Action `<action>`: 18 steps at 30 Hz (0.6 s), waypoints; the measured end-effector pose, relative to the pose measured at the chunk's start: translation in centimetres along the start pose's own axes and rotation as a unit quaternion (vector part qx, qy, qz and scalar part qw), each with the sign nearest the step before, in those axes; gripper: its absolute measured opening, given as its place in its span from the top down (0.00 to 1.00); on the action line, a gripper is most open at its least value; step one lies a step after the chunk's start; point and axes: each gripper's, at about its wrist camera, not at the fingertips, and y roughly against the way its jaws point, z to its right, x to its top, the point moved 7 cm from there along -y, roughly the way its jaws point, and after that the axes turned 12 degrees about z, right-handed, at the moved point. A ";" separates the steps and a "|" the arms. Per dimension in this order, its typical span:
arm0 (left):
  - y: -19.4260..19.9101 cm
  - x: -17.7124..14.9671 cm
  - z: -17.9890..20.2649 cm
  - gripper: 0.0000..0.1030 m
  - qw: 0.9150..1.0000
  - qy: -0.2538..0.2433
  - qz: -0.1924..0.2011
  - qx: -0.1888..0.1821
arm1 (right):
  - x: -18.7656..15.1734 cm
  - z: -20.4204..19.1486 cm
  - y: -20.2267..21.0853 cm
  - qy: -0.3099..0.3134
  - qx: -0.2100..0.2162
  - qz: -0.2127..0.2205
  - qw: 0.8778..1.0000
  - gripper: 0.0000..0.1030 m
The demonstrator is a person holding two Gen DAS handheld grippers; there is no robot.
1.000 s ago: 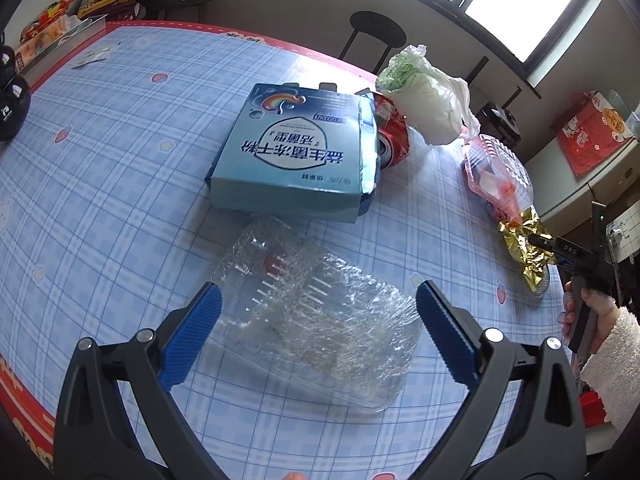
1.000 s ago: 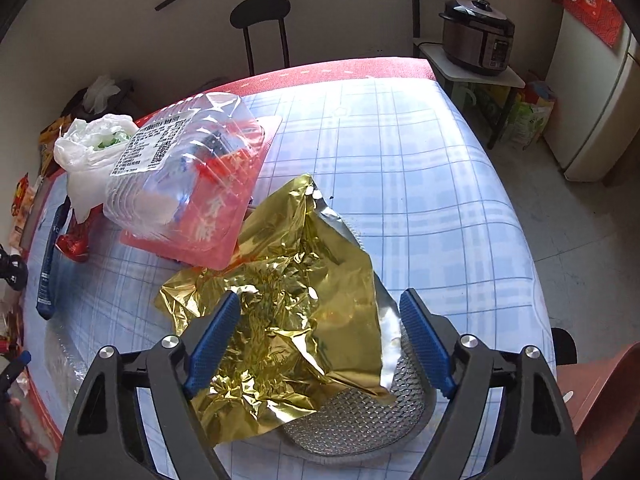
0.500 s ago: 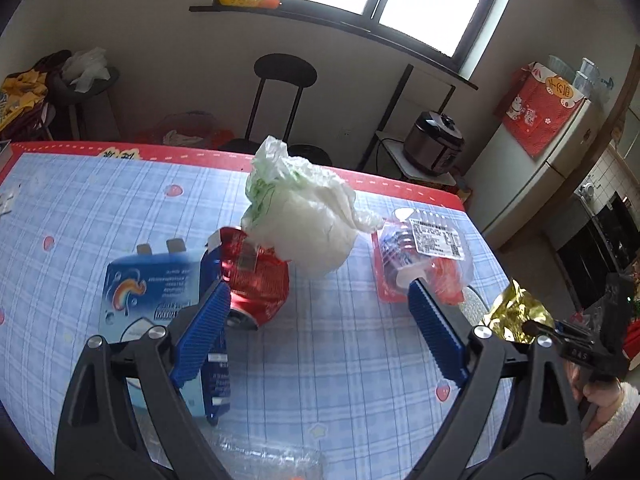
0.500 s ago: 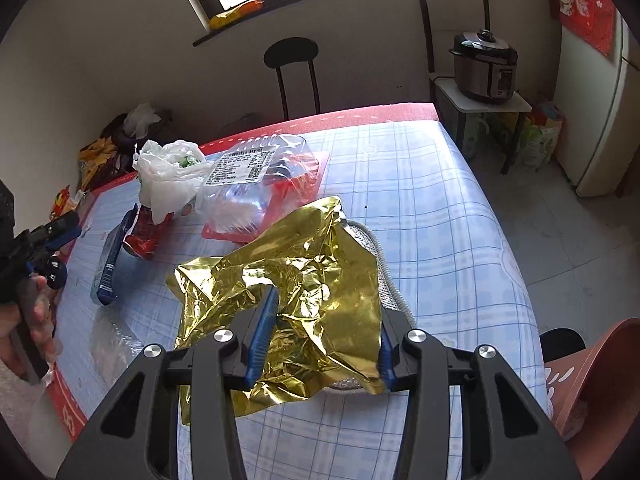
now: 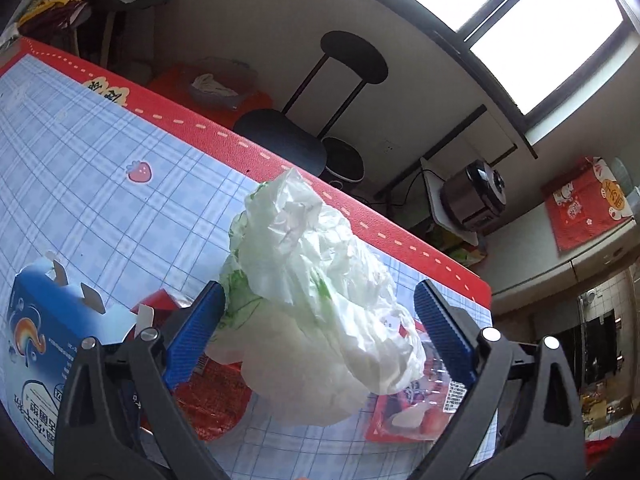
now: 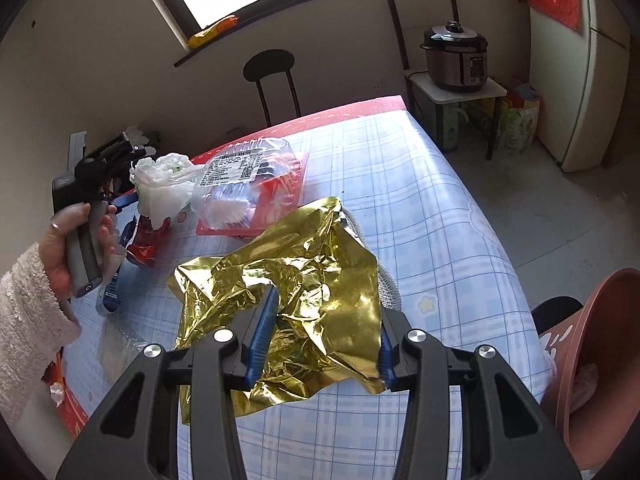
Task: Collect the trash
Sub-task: 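Grasp the white plastic bag with the left tool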
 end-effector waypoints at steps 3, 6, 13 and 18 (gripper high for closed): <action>-0.8 -0.7 0.0 0.11 1.000 -0.022 -0.007 0.019 | 0.1 0.2 0.9 0.000 -0.004 0.008 1.000 0.59; -0.5 -1.5 0.6 0.44 0.997 -0.067 -0.007 0.028 | 0.5 0.3 2.2 -0.010 -0.004 0.023 1.000 0.59; 4.2 -2.5 0.0 0.69 0.994 -0.106 0.003 0.012 | 1.1 0.2 5.9 -0.015 -0.006 0.060 0.998 0.59; 10.7 -2.3 -0.1 0.70 0.991 -0.125 0.032 -0.018 | 1.0 -1.5 8.6 0.011 0.007 0.077 0.997 0.59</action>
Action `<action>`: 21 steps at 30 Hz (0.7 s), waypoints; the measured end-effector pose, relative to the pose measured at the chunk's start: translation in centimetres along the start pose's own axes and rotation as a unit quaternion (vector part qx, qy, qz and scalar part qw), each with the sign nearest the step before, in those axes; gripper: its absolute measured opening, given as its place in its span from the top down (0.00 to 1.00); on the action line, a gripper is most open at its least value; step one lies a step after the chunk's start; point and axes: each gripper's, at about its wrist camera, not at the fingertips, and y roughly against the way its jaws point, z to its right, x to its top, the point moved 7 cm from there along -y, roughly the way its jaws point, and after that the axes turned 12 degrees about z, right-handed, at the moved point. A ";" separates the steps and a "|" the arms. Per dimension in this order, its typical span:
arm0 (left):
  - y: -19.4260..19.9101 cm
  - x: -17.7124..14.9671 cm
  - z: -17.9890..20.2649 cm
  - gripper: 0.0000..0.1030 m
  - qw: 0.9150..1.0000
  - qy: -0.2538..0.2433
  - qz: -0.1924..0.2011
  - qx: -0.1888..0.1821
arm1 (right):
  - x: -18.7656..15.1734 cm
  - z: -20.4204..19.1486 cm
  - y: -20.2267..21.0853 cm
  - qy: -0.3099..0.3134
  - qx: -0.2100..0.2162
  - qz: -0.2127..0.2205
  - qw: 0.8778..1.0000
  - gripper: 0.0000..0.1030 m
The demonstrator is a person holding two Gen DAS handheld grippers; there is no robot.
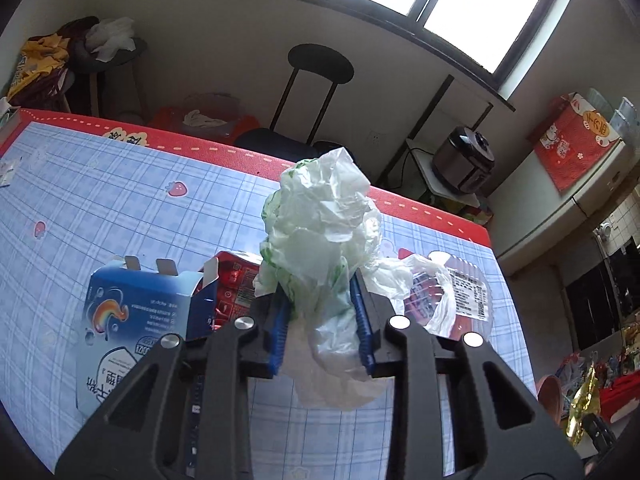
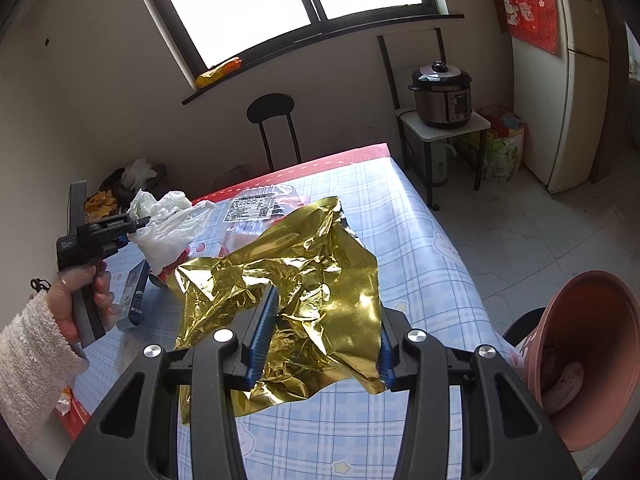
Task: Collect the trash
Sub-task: 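Grasp the white plastic bag with the left tool, then carry the plastic bag and the gold foil in both tools over the bucket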
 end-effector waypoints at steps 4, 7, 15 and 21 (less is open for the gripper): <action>7.2 -0.1 -0.3 0.70 0.999 -0.004 0.038 -0.008 | 0.0 -1.8 2.0 0.001 0.023 0.015 1.000 0.59; 12.4 -1.7 -1.0 0.70 0.999 -0.011 0.053 -0.003 | -0.3 -3.1 3.6 0.014 0.037 0.023 0.999 0.59; 22.5 -5.9 -2.1 0.70 0.998 -0.045 0.050 0.010 | -1.2 -2.8 8.0 0.024 0.046 0.043 0.998 0.59; 25.7 -7.4 1.4 0.69 0.997 -0.060 0.054 -0.004 | -1.3 1.6 11.6 -0.007 0.018 0.071 0.997 0.59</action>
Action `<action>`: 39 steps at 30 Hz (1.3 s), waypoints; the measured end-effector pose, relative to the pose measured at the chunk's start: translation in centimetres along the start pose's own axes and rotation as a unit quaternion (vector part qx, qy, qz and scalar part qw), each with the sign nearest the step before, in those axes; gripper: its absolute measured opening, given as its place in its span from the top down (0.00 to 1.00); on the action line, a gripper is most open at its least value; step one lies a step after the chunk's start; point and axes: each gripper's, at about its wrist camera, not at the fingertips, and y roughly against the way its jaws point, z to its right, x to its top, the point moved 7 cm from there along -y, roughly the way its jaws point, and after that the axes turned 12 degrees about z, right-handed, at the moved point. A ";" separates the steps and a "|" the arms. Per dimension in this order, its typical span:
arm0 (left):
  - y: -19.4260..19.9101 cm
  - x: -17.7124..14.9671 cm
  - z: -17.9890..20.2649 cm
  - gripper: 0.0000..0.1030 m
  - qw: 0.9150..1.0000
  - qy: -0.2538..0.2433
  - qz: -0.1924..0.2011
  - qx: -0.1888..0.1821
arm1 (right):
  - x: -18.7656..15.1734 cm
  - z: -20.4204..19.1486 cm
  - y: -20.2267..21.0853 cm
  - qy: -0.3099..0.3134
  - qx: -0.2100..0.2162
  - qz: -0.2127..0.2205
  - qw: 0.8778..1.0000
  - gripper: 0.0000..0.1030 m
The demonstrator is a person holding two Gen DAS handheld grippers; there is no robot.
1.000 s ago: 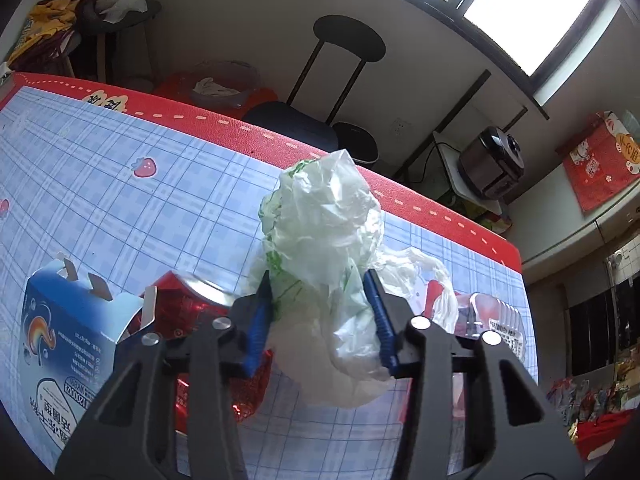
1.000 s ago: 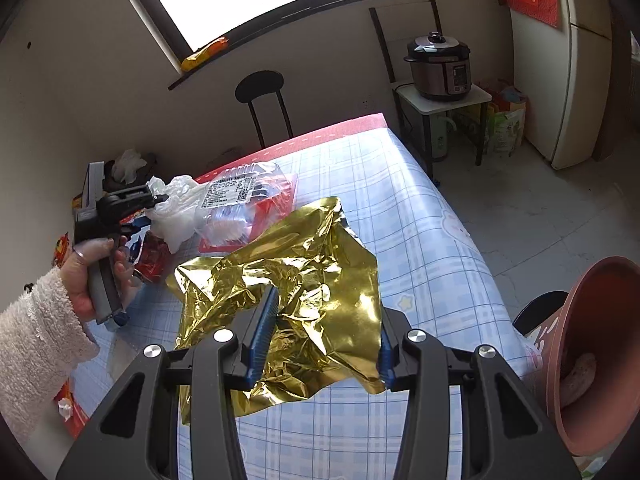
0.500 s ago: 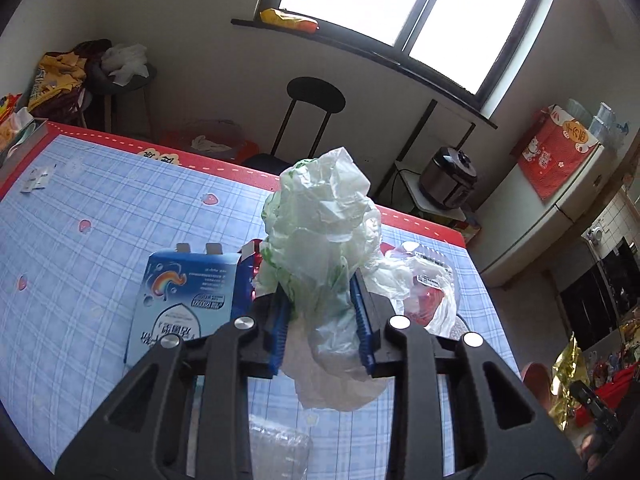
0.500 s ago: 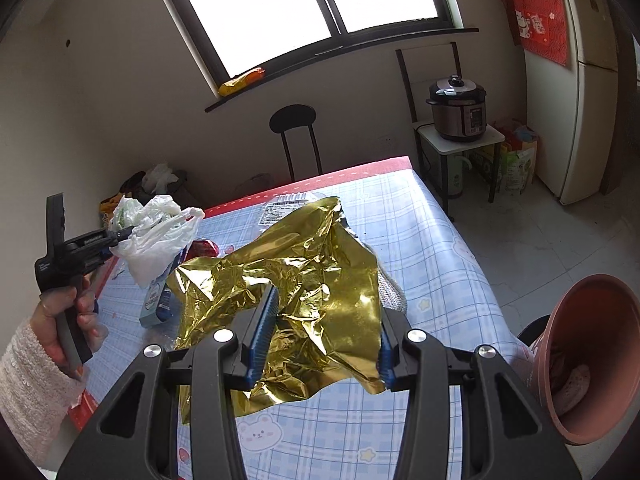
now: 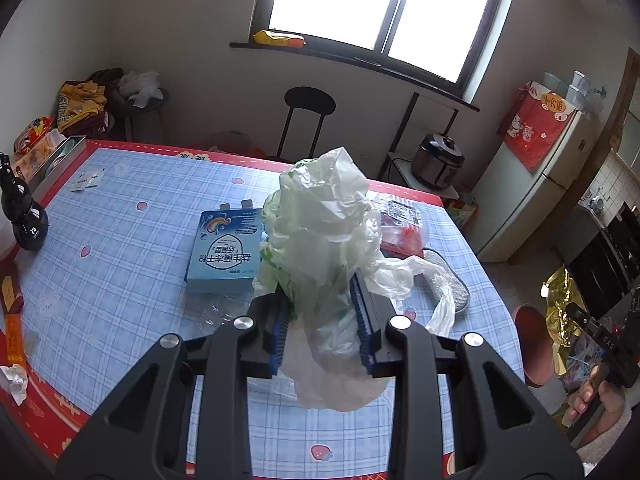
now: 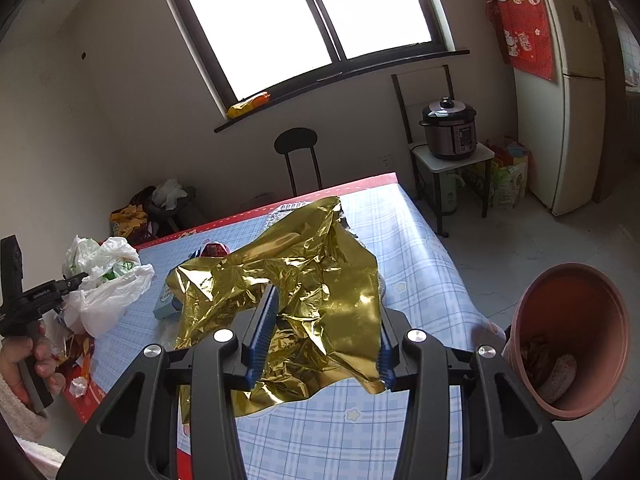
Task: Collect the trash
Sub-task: 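Carry the plastic bag and the gold foil in both tools over the bucket, then open the left tool to drop the plastic bag into the bucket while the right tool releases the gold foil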
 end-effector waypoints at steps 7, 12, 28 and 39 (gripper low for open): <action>-1.2 -2.2 10.7 0.69 0.995 -0.037 -0.026 -0.086 | 1.4 8.0 6.6 -0.032 -0.060 0.047 0.997 0.59; -2.8 -5.0 20.1 0.69 0.984 -0.073 -0.053 -0.154 | 1.4 14.4 12.0 -0.048 -0.115 0.069 0.990 0.59; -10.2 -14.8 48.3 0.69 0.932 -0.140 -0.134 -0.307 | -0.2 28.6 24.6 -0.092 -0.253 0.099 0.958 0.59; -14.9 -16.5 55.2 0.40 0.919 -0.150 -0.130 -0.340 | -1.1 31.5 25.0 -0.096 -0.290 0.082 0.949 0.59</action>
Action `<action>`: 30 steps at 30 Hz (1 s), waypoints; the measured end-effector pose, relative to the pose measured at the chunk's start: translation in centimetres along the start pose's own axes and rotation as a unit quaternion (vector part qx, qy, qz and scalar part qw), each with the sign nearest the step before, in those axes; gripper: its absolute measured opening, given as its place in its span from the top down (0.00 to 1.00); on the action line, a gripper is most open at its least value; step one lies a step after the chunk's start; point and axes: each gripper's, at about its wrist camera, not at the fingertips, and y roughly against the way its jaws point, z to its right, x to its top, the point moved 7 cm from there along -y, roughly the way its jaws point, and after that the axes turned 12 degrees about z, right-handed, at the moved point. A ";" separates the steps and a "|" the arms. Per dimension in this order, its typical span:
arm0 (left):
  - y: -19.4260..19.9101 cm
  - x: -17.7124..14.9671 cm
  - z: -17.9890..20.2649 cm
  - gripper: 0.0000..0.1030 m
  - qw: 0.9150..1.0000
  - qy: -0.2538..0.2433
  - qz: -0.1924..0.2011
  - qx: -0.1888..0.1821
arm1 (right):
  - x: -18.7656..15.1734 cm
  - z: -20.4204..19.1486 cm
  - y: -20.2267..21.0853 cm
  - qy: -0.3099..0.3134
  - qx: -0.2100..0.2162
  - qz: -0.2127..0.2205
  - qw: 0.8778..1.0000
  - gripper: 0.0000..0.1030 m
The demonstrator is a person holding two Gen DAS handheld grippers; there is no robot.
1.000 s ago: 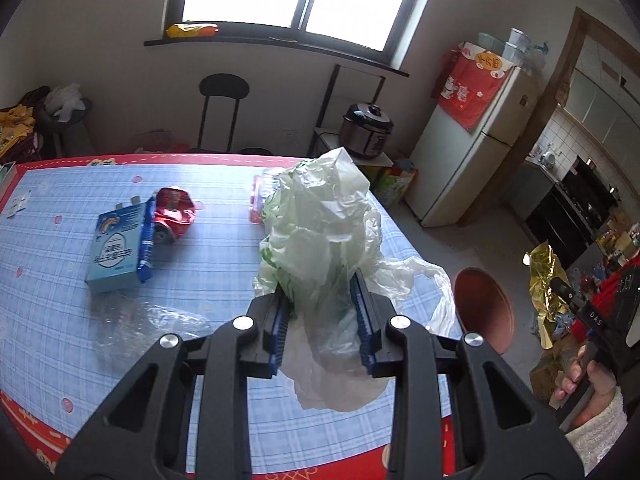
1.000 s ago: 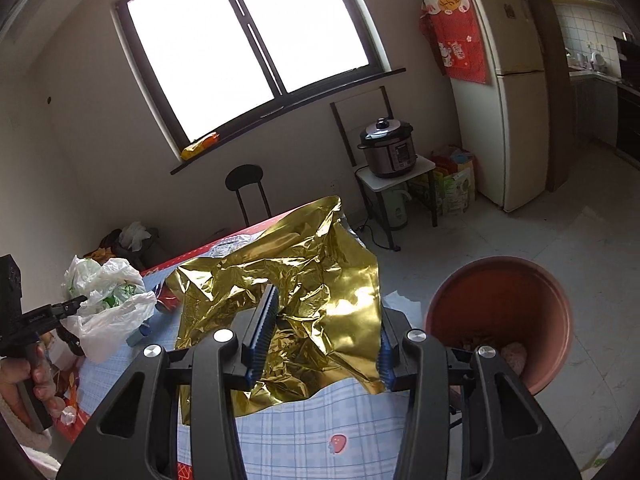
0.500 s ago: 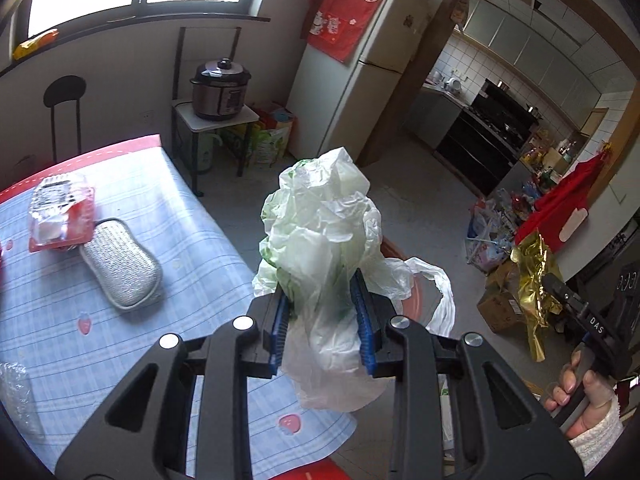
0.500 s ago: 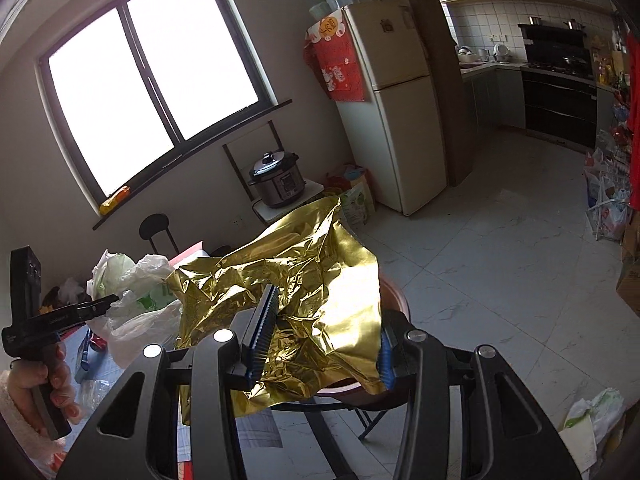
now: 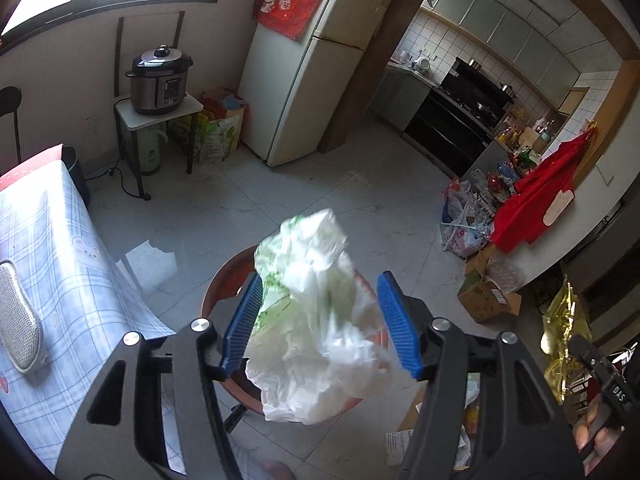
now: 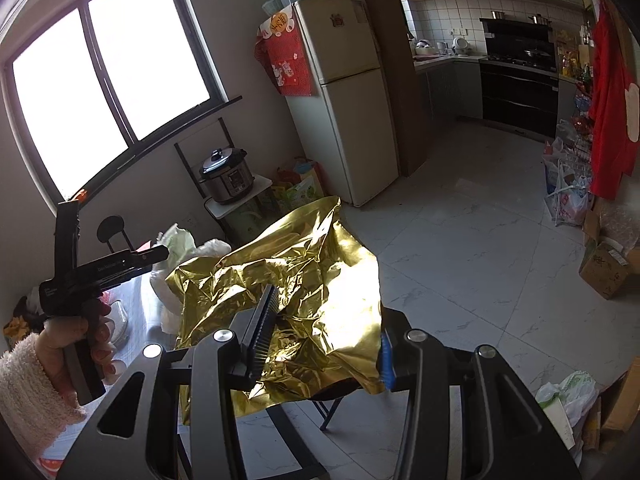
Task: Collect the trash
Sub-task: 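Open the left tool to drop the plastic bag into the bucket while the right tool releases the gold foil, then move both open tools back toward the table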
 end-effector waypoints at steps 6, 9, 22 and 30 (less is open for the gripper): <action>5.6 2.0 -4.3 0.30 0.998 0.007 0.043 0.043 | 0.7 -2.5 -4.3 0.032 0.007 -0.009 0.999 0.59; 9.8 2.3 -7.7 0.28 0.995 0.024 0.065 0.074 | 0.8 -4.5 -7.3 0.047 0.018 -0.021 0.999 0.58; 30.0 -2.5 -22.2 0.16 0.951 0.085 0.123 0.270 | 2.8 -13.8 -14.3 0.054 0.083 -0.035 0.995 0.40; 41.1 -7.8 -27.2 0.06 0.914 0.120 0.143 0.360 | 3.3 -20.2 -12.3 0.075 0.138 -0.026 0.987 0.20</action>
